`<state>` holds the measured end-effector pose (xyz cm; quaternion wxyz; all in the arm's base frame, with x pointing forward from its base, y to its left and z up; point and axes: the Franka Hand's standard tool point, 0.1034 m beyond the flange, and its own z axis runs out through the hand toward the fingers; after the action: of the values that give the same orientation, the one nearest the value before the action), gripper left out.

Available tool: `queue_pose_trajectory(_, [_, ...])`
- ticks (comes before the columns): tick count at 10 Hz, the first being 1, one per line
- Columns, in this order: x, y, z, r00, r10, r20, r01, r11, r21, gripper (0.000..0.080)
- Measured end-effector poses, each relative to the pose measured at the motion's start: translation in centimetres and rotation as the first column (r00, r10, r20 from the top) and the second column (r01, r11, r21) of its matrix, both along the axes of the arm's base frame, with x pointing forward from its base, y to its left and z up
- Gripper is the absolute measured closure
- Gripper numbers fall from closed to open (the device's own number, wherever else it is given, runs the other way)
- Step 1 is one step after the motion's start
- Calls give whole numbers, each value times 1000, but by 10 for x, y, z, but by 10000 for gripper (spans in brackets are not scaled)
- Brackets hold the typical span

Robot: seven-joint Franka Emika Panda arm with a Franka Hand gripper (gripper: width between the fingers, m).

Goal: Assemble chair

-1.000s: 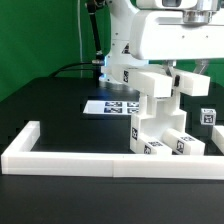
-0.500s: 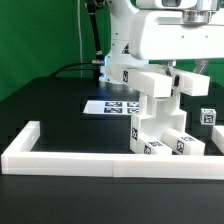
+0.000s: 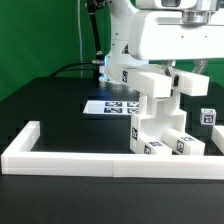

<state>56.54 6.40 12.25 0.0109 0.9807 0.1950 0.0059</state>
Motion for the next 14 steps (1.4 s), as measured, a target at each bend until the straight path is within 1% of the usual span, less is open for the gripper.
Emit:
queue_pose_trajectory(3, [0,0,0,1000,-2,1,2,1000,0,509])
queue_pose_trajectory(6, [-9,2,0,1000,0,0,0,1000,3,509])
queue_pose_trajectory(14, [-8,2,0,1000,7,9,-7,1000,3,509])
